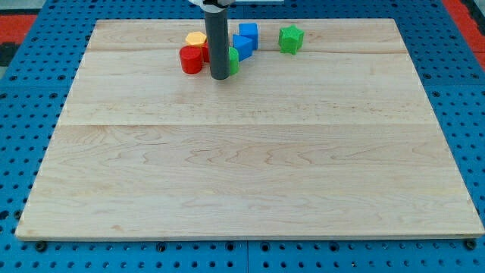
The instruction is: Slide the green star right to the green circle
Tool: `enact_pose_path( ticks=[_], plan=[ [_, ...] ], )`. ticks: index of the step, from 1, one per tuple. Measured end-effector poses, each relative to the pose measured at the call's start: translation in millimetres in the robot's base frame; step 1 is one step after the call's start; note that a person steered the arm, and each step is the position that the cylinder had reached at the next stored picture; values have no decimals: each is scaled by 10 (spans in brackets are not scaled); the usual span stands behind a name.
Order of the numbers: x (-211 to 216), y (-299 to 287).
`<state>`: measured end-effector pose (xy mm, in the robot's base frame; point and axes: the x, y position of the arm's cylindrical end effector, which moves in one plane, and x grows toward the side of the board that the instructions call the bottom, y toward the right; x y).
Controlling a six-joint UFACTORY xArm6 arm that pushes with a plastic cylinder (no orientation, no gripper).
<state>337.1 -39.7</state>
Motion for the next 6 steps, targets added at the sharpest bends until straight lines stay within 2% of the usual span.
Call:
enact_pose_path(
  ticks=[1,2,3,4,5,6],
  plan=[
    [44,54],
    [184,607],
    [-65,1733],
    [-625,2617],
    [-1083,2176],
    [-1097,1505]
  ],
)
